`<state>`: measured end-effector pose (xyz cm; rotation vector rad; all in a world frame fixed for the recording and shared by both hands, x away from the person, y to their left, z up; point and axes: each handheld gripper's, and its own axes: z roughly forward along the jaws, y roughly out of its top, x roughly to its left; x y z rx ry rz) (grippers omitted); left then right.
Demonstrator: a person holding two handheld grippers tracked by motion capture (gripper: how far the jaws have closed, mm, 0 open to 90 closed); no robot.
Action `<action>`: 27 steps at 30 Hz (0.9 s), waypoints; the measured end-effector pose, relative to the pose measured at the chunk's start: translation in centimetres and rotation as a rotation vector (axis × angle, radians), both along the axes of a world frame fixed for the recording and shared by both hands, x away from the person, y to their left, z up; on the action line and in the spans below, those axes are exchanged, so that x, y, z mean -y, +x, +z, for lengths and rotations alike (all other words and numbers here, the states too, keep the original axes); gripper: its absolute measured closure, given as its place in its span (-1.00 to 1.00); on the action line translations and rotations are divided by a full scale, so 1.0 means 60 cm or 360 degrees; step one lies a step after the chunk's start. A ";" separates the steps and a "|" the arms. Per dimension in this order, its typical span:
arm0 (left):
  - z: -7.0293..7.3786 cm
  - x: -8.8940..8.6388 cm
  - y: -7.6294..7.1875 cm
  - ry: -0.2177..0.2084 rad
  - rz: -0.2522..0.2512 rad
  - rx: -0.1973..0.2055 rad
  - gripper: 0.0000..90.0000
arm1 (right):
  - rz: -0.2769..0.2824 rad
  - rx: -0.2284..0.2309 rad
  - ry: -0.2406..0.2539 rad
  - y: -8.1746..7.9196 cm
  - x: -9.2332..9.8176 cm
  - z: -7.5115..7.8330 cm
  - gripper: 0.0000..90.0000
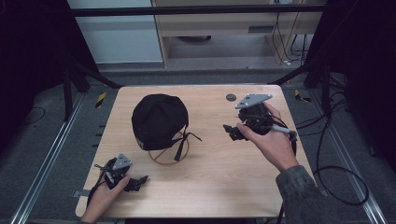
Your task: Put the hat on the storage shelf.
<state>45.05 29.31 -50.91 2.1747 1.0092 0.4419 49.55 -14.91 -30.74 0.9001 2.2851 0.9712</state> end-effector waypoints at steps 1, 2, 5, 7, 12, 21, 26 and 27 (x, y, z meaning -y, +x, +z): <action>0.000 0.000 0.000 0.0000 0.0000 0.0000 -1.00 | -0.0018 -0.0006 0.0002 -0.003 0.008 -0.016 -0.68; 0.000 0.000 0.000 0.0000 0.0000 0.0000 -1.00 | -0.0024 -0.0009 0.0002 -0.004 0.010 -0.021 -0.68; 0.000 0.000 0.000 0.0000 0.0000 0.0000 -1.00 | -0.0034 -0.0019 0.0016 -0.008 0.019 -0.040 -0.68; 0.000 0.000 0.000 0.0000 0.0000 0.0000 -1.00 | -0.0049 -0.0024 0.0023 -0.010 0.024 -0.055 -0.67; 0.000 0.000 0.000 0.0000 0.0001 0.0000 -1.00 | -0.0077 -0.0052 0.0051 -0.013 0.034 -0.084 -0.67; 0.000 0.000 0.000 0.0002 0.0003 0.0002 -1.00 | -0.0155 -0.0124 0.0091 -0.013 0.055 -0.148 -0.64; 0.000 0.000 0.000 0.0000 0.0001 0.0001 -1.00 | -0.0195 -0.0156 0.0114 -0.015 0.067 -0.171 -0.63; 0.000 0.000 0.000 0.0001 0.0003 0.0002 -1.00 | -0.0204 -0.0174 0.0121 -0.016 0.071 -0.182 -0.63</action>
